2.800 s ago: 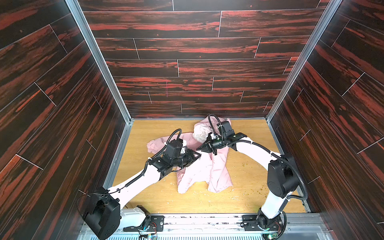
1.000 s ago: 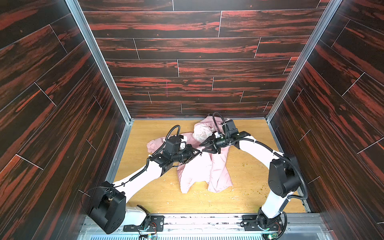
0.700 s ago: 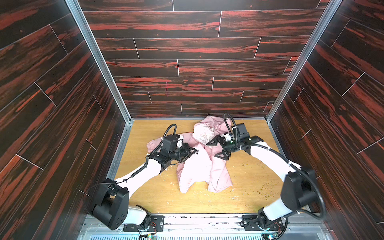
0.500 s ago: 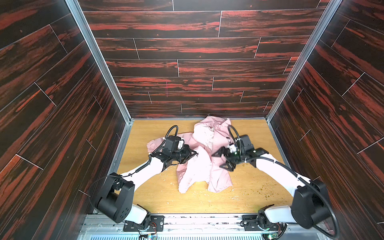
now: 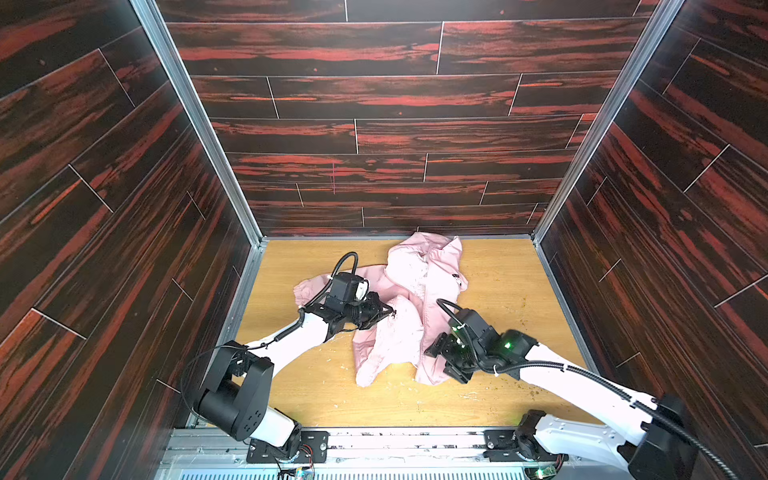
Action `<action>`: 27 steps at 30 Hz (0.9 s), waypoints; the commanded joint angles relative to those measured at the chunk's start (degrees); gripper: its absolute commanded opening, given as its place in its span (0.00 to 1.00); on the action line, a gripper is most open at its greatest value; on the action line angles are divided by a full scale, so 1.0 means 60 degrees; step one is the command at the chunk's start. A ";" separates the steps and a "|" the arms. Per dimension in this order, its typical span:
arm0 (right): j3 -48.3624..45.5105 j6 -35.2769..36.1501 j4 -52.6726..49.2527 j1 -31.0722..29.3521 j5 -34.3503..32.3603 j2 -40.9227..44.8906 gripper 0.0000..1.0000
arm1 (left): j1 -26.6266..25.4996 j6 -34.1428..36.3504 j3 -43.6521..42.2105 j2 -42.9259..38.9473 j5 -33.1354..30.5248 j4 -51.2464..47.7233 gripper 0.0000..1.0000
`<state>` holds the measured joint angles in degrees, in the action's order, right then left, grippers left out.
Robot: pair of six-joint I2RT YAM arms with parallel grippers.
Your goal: Zip up the jacket
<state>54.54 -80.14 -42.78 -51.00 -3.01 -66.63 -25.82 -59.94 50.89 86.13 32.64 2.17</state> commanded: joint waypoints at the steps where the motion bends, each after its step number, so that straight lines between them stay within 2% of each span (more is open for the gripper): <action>1: 0.2059 0.0167 -0.3763 -0.0517 -0.3400 -0.0632 0.79 | 0.0064 0.0301 0.0013 -0.0080 -0.0029 0.0107 0.00; 3: 0.2929 0.0328 -0.4963 -0.0594 -0.4530 -0.0947 0.83 | 0.0082 0.0453 0.0164 -0.0036 -0.0132 -0.0144 0.00; 6: 0.3583 0.0538 -0.5540 -0.0850 -0.6501 -0.0764 0.84 | 0.0100 0.0639 0.0459 -0.0093 -0.0274 -0.0637 0.00; 9: 0.3875 0.0868 -0.5448 -0.0874 -0.7535 -0.0183 0.84 | 0.0099 0.0880 0.0621 -0.0297 -0.0517 -0.1110 0.00; 12: 0.3777 0.0904 -0.5072 -0.0860 -0.8046 0.0584 0.84 | 0.0098 0.1013 0.0663 -0.0514 -0.0732 -0.1468 0.00; 13: 0.3676 0.0584 -0.5039 -0.0868 -0.8041 0.0881 0.87 | 0.0100 0.1026 0.0637 -0.0593 -0.0780 -0.1529 0.00; 14: 0.3593 0.0110 -0.5178 -0.0853 -0.7821 0.1112 0.98 | 0.0094 0.1027 0.0589 -0.0689 -0.0848 -0.1564 0.00; 16: 0.3301 0.0829 -0.4450 -0.0845 -0.7314 0.1570 0.99 | 0.0099 0.1025 0.0443 -0.0907 -0.1018 -0.1665 0.00; 21: 0.2425 0.0710 -0.3913 -0.0845 -0.6430 0.2095 0.99 | 0.0104 0.1022 0.0199 -0.1367 -0.1280 -0.1877 0.00; 27: 0.1776 0.0890 -0.3065 -0.0838 -0.4892 0.1877 0.86 | 0.0099 0.0968 0.0073 -0.1474 -0.1199 -0.1919 0.00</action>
<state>66.72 -75.18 -64.64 -55.88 -38.22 -54.94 -25.50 -54.78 52.40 78.96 26.28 -8.21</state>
